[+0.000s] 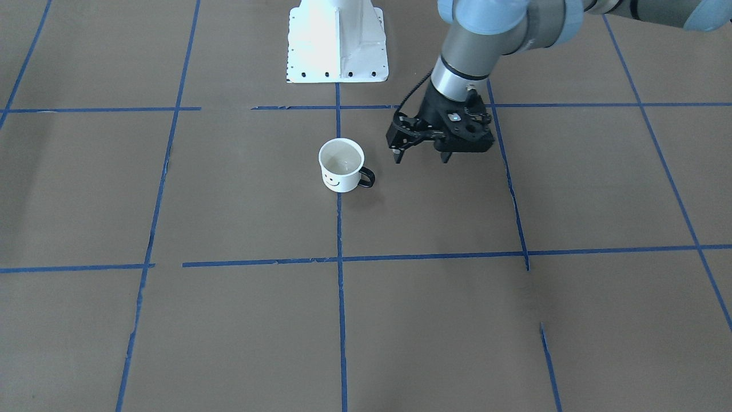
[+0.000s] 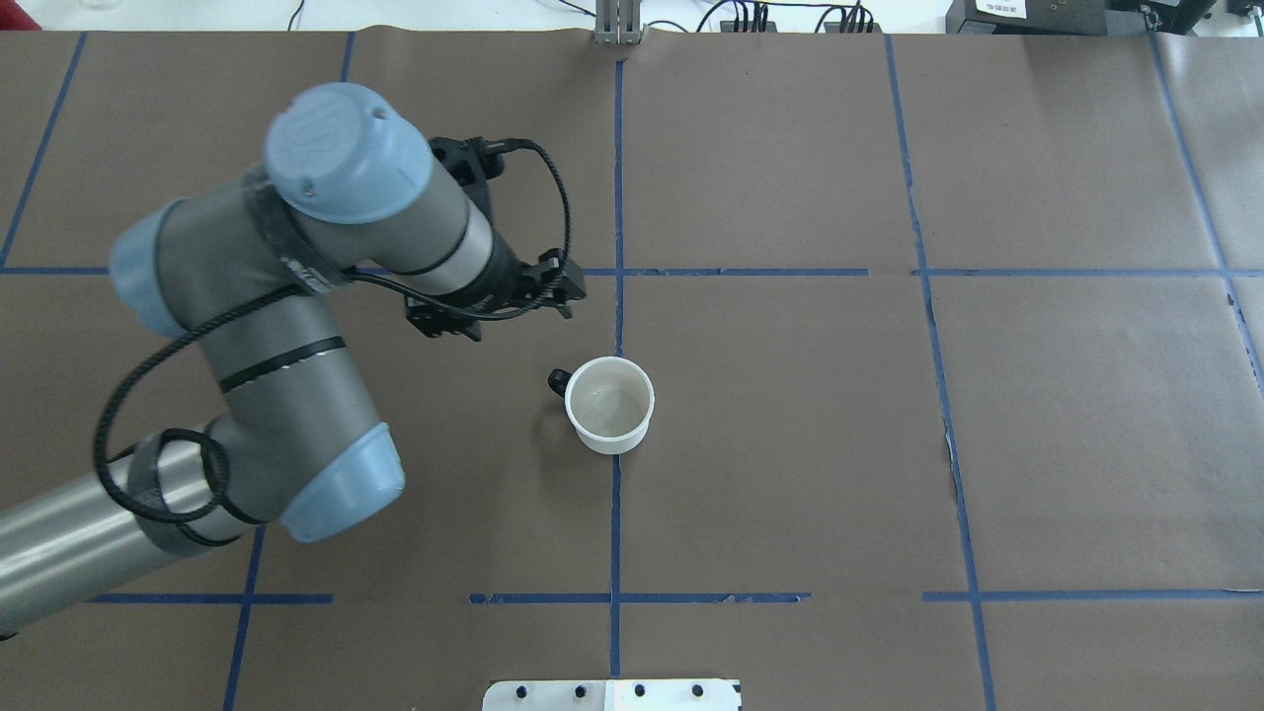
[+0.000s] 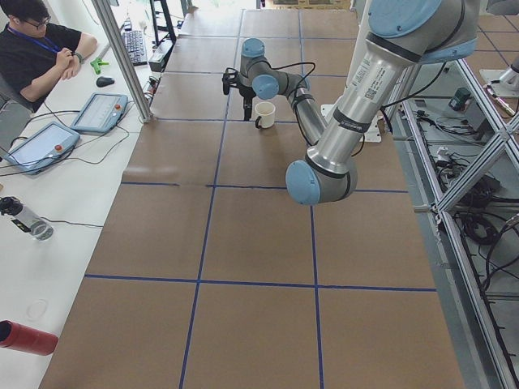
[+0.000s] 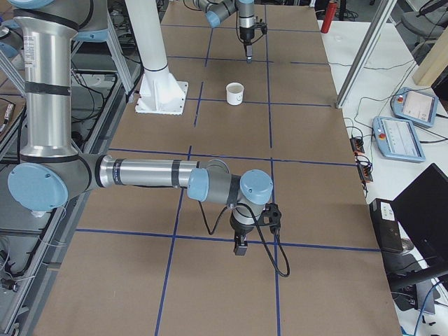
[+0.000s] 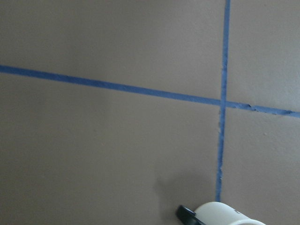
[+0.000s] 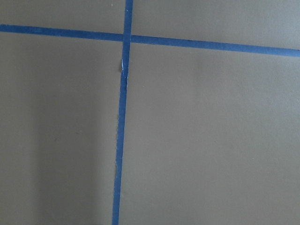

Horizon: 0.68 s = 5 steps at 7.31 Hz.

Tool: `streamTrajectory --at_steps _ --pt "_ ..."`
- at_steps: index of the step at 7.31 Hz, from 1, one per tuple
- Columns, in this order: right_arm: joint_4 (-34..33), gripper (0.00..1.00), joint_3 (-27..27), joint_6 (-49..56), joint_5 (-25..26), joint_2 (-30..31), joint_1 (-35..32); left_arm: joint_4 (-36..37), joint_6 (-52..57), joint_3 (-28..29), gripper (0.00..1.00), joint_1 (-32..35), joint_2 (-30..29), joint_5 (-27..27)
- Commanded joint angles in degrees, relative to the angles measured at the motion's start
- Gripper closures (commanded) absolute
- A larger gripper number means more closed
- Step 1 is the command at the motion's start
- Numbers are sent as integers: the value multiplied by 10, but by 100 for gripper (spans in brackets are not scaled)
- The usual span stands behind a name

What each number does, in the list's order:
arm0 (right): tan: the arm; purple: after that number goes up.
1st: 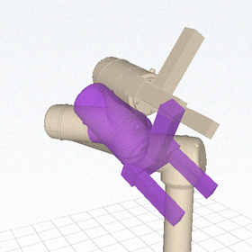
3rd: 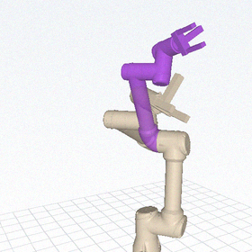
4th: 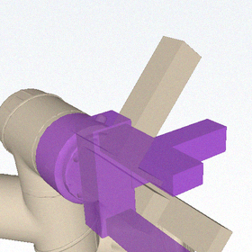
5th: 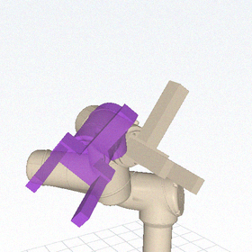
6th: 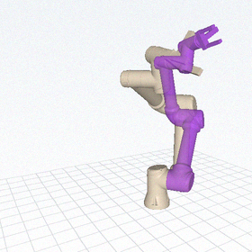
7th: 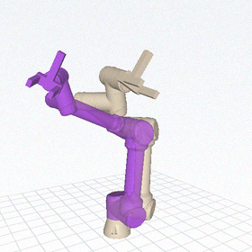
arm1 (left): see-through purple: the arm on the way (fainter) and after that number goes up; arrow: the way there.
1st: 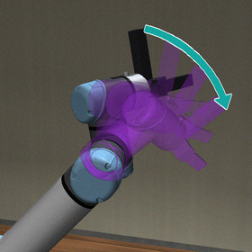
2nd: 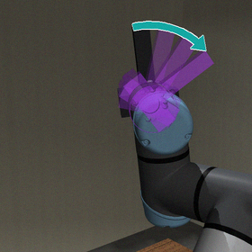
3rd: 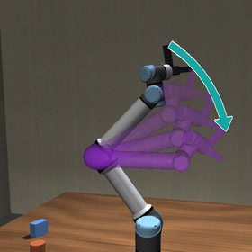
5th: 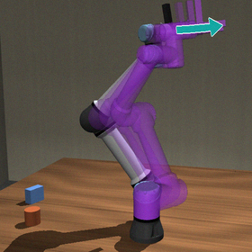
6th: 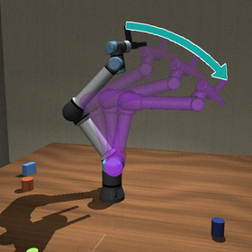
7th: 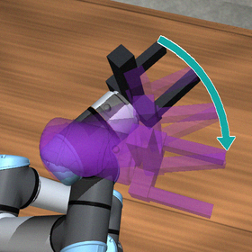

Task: Flip mug

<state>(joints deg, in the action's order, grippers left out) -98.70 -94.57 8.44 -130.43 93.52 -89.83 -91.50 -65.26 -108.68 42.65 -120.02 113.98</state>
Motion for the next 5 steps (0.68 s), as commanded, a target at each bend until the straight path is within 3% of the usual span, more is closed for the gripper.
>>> streamTrajectory --at_steps 1,5 --pt "0 0 0 0 0 0 0 0 174 -21 0 89 92 10" --pt "0 0 0 0 0 0 0 -3 550 -17 0 283 261 90"
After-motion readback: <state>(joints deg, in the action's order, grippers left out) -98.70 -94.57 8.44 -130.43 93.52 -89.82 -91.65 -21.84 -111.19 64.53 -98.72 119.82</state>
